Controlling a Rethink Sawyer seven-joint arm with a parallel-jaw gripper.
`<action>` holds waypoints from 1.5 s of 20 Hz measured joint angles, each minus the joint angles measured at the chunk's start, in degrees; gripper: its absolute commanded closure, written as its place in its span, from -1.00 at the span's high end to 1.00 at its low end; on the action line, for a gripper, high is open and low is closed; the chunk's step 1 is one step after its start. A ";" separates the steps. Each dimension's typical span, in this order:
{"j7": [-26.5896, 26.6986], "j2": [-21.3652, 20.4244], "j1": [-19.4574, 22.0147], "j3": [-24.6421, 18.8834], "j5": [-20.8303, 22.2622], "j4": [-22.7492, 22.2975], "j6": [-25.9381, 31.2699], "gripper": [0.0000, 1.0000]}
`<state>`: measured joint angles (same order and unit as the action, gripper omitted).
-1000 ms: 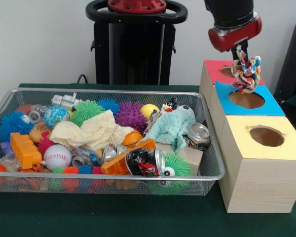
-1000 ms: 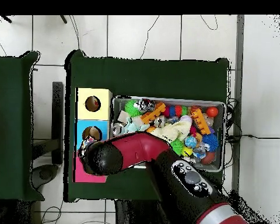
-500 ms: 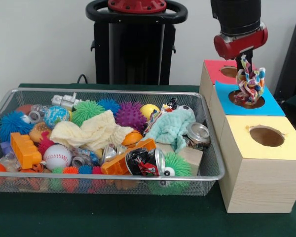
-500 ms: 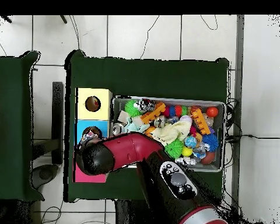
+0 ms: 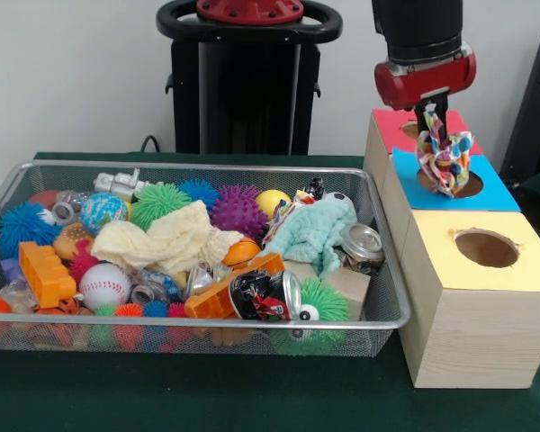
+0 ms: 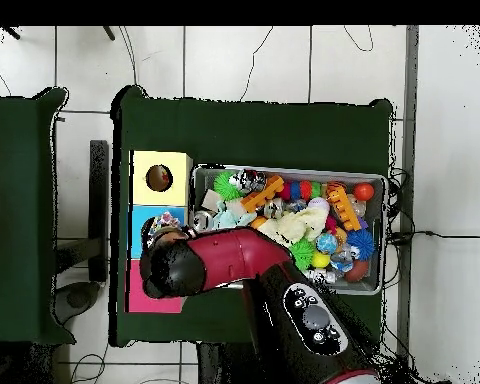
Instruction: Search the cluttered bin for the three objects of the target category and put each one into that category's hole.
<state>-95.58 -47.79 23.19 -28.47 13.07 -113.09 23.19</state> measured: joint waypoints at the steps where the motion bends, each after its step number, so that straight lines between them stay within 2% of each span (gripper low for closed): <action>1: 0.00 -0.14 -0.20 0.44 -0.31 0.28 0.01 -1.00; 9: 0.00 -1.07 -1.57 2.99 -2.86 2.29 -0.31 -1.00; 18: 0.00 -0.64 -5.18 7.36 -5.09 4.75 -4.57 -1.00; 30: 0.00 3.63 -12.43 14.32 -7.87 8.36 -6.47 -1.00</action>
<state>-95.58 -44.15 10.76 -14.15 5.20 -104.73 16.71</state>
